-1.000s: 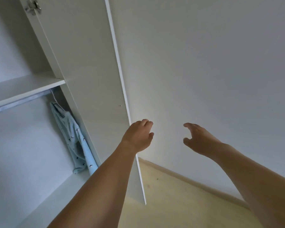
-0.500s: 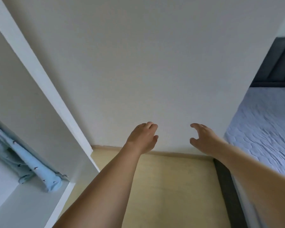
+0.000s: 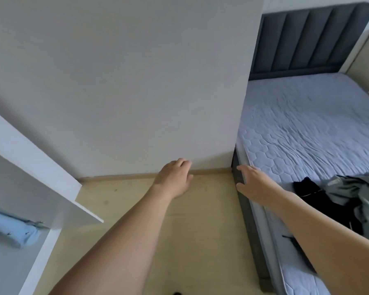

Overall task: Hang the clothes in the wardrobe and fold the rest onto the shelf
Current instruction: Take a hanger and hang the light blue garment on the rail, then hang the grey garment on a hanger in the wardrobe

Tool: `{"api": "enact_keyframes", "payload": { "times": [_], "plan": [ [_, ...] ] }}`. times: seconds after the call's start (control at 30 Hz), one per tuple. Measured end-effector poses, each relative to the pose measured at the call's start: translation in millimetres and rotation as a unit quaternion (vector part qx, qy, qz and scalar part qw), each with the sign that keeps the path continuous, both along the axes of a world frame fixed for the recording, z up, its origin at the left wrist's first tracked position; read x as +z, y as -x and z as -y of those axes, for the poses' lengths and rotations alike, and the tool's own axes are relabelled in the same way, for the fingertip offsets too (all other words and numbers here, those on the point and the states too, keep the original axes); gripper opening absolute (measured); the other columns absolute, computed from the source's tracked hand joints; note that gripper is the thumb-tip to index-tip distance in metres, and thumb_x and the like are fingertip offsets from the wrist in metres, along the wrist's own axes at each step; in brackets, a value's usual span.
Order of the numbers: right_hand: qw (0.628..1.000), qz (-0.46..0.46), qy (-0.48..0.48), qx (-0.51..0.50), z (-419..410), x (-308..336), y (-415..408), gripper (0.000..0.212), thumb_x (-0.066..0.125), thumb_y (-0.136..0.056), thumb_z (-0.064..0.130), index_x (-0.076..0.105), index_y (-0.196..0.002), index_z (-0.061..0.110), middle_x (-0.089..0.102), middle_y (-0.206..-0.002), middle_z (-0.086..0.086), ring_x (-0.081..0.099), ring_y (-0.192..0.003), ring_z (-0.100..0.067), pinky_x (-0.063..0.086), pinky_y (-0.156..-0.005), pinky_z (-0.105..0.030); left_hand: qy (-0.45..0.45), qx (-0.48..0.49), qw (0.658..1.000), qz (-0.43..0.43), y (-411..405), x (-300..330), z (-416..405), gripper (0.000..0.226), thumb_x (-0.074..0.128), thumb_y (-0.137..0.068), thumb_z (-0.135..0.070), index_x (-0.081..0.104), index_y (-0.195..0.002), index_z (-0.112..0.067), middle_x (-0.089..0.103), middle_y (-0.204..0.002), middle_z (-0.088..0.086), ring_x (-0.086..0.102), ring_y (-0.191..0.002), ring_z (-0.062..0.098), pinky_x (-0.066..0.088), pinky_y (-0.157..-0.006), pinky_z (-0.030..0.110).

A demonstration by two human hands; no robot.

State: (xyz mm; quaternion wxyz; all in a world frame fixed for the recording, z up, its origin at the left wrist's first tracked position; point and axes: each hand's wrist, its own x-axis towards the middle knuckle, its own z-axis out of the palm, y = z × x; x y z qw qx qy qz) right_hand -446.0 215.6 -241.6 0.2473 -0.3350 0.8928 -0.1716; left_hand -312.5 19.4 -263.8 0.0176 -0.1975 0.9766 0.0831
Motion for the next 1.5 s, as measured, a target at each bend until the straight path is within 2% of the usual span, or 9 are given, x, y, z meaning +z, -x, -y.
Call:
{"api": "enact_keyframes", "payload": {
  "times": [0.3, 0.43, 0.57, 0.67, 0.87, 1.0, 1.17, 1.33, 1.5],
  "plan": [
    [0.996, 0.070, -0.047, -0.017, -141.8, -53.4, 82.1, 0.056, 0.052, -0.089, 0.019, 0.037, -0.142, 0.011, 0.040, -0.144, -0.008, 0.039, -0.132, -0.023, 0.034, -0.101, -0.026, -0.047, -0.039, 0.994, 0.089, 76.7, -48.3, -129.5, 0.045, 0.046, -0.097, -0.032, 0.042, -0.138, -0.016, 0.040, -0.146, 0.003, 0.044, -0.129, 0.025, 0.035, -0.106, 0.034],
    [0.993, 0.080, -0.048, -0.065, -178.0, -69.1, 123.9, 0.034, 0.052, -0.088, 0.020, 0.052, -0.121, 0.012, 0.051, -0.128, -0.007, 0.048, -0.121, -0.025, 0.039, -0.089, -0.026, -0.077, -0.001, 0.989, 0.128, 118.6, -66.2, -134.5, 0.044, 0.045, -0.097, -0.031, 0.042, -0.139, -0.017, 0.038, -0.147, 0.003, 0.043, -0.130, 0.025, 0.035, -0.106, 0.034],
    [0.991, 0.081, -0.063, -0.089, -217.8, -77.5, 164.9, 0.053, 0.050, -0.092, 0.020, 0.036, -0.143, 0.010, 0.036, -0.147, -0.009, 0.036, -0.134, -0.024, 0.032, -0.104, -0.028, -0.093, 0.003, 0.983, 0.160, 169.6, -81.3, -154.5, 0.043, 0.042, -0.097, -0.033, 0.041, -0.138, -0.019, 0.035, -0.149, 0.001, 0.046, -0.128, 0.028, 0.039, -0.104, 0.036],
    [0.985, 0.094, -0.073, -0.128, -255.9, -88.1, 203.5, 0.059, 0.050, -0.093, 0.021, 0.029, -0.148, 0.013, 0.029, -0.153, -0.007, 0.034, -0.137, -0.023, 0.033, -0.104, -0.027, -0.122, -0.015, 0.978, 0.167, 213.2, -92.3, -197.7, 0.044, 0.041, -0.097, -0.034, 0.040, -0.139, -0.021, 0.034, -0.150, -0.001, 0.046, -0.128, 0.027, 0.039, -0.103, 0.036],
    [0.983, 0.101, -0.083, -0.126, -343.4, -120.1, 292.7, 0.060, 0.051, -0.091, 0.021, 0.030, -0.147, 0.013, 0.031, -0.151, -0.007, 0.035, -0.136, -0.024, 0.035, -0.106, -0.030, -0.235, 0.101, 0.956, 0.141, 313.4, -113.5, -307.7, 0.039, 0.044, -0.097, -0.032, 0.046, -0.133, -0.017, 0.043, -0.141, 0.004, 0.051, -0.117, 0.023, 0.039, -0.090, 0.028],
    [0.982, 0.102, -0.101, -0.121, -419.5, -139.5, 364.8, 0.053, 0.051, -0.088, 0.021, 0.040, -0.138, 0.010, 0.043, -0.140, -0.007, 0.041, -0.130, -0.027, 0.037, -0.099, -0.028, -0.274, 0.073, 0.950, 0.127, 383.4, -118.8, -391.2, 0.038, 0.044, -0.098, -0.027, 0.045, -0.134, -0.014, 0.040, -0.143, 0.003, 0.048, -0.121, 0.022, 0.038, -0.098, 0.030],
    [0.971, 0.124, -0.137, -0.151, -516.9, -154.9, 459.8, 0.051, 0.052, -0.087, 0.020, 0.042, -0.135, 0.009, 0.044, -0.139, -0.011, 0.044, -0.126, -0.029, 0.041, -0.100, -0.037, -0.267, 0.057, 0.947, 0.169, 452.8, -131.2, -476.8, 0.039, 0.043, -0.096, -0.031, 0.044, -0.134, -0.022, 0.038, -0.144, -0.005, 0.048, -0.121, 0.017, 0.039, -0.101, 0.034],
    [0.963, 0.131, -0.116, -0.205, -570.7, -183.3, 539.8, 0.054, 0.054, -0.084, 0.017, 0.043, -0.137, 0.011, 0.043, -0.142, -0.010, 0.046, -0.125, -0.027, 0.041, -0.093, -0.031, -0.275, 0.056, 0.942, 0.184, 538.7, -154.1, -519.0, 0.041, 0.044, -0.095, -0.032, 0.044, -0.135, -0.024, 0.038, -0.143, -0.004, 0.045, -0.125, 0.017, 0.038, -0.104, 0.036],
    [0.956, 0.112, -0.094, -0.254, -590.6, -238.3, 613.0, 0.058, 0.053, -0.088, 0.024, 0.036, -0.142, 0.012, 0.044, -0.141, -0.013, 0.043, -0.128, -0.030, 0.037, -0.097, -0.033, -0.387, 0.151, 0.897, 0.152, 651.7, -206.5, -549.5, 0.030, 0.051, -0.092, -0.029, 0.055, -0.121, -0.022, 0.054, -0.118, -0.003, 0.053, -0.111, 0.019, 0.041, -0.092, 0.029]
  ]
}}
